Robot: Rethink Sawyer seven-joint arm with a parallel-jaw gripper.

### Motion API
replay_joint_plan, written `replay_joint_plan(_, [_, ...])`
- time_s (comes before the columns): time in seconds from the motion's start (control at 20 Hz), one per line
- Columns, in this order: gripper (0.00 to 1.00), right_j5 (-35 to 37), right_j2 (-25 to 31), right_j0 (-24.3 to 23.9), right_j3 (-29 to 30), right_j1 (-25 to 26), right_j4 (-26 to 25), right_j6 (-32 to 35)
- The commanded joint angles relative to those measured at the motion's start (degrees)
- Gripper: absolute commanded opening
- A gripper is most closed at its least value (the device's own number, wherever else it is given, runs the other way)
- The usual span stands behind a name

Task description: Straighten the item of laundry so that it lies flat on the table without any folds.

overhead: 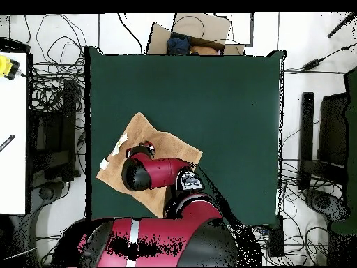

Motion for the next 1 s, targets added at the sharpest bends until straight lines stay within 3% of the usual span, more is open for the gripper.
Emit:
replay_joint_plan(0.05, [0.00,3.94,0.74,0.89,-6.06,2.32,0.75,6.91])
replay_joint_plan(0.3, [0.00,4.55,1.32,0.65,-5.88,1.86,0.84,6.94])
replay_joint_plan(0.4, [0.00,6.78,2.17,1.12,-8.81,-1.46,0.21,4.53])
replay_joint_plan(0.45, [0.00,11.28,2.86,1.20,-11.27,-2.77,0.38,2.27])
replay_joint_plan(0.65, [0.00,16.78,7.59,-1.02,-15.29,-4.07,-1.42,-1.42])
replay_joint_plan(1.0, [0.00,21.04,7.61,-0.86,-17.23,-3.49,-1.33,0.84])
